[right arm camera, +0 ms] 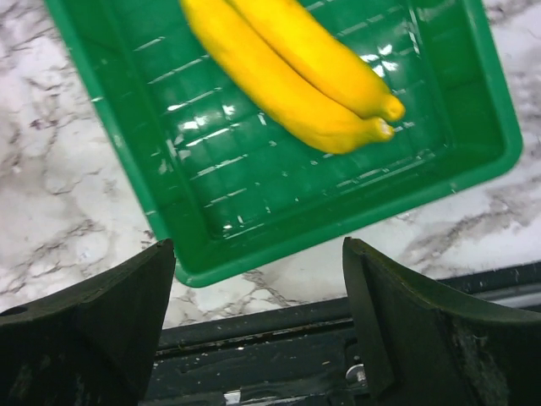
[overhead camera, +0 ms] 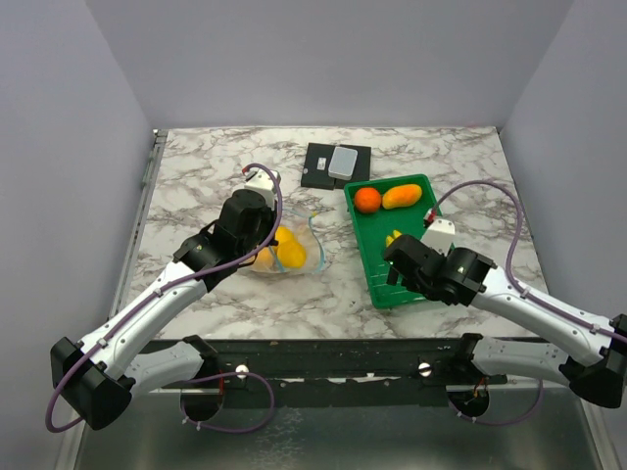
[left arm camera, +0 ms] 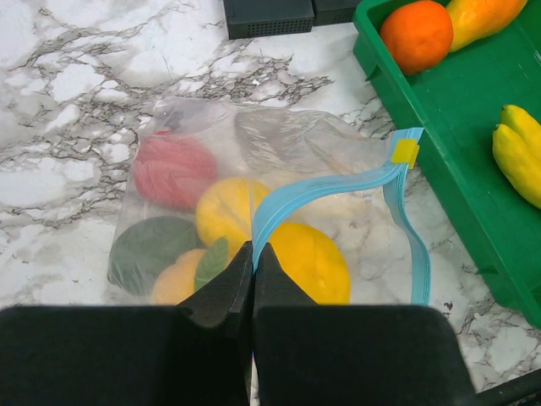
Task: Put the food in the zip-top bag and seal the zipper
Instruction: Pick up the fake fruit from the bin.
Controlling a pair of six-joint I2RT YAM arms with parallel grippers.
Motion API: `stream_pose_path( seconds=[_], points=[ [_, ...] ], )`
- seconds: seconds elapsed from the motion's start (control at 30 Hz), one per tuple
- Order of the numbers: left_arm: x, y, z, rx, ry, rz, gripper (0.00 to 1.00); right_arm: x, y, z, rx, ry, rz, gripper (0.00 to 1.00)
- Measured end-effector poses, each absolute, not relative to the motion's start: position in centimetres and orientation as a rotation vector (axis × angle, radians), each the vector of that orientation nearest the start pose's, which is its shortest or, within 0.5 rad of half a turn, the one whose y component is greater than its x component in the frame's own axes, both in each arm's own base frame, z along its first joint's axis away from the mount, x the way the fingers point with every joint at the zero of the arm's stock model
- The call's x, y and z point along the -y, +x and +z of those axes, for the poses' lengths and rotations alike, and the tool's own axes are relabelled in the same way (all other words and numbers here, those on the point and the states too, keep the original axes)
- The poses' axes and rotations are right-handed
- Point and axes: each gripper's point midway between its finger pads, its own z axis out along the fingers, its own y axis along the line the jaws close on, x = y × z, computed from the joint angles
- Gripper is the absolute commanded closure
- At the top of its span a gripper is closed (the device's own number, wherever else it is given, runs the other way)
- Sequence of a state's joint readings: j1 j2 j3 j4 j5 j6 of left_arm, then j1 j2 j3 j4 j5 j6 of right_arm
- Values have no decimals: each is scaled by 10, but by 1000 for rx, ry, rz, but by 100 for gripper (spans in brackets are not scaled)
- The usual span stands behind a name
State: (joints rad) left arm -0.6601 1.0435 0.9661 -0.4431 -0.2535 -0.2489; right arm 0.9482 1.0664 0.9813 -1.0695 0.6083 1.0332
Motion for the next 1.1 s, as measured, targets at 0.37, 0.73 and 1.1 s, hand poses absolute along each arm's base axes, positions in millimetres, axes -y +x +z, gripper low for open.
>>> stream_pose_path(
  seconds=[0.37,0.73,1.1],
  points=[
    [176,281,225,-2069,276,-295,100,-98,177,144,-2331,504,-60,30],
    [176,280,225,-2067,276,-297,100,-65,200,122,-2288,722,-126,30],
    [177,279,224,-2070,282,-305,100,-63,219,96,-2319,755,-137,36]
  ],
)
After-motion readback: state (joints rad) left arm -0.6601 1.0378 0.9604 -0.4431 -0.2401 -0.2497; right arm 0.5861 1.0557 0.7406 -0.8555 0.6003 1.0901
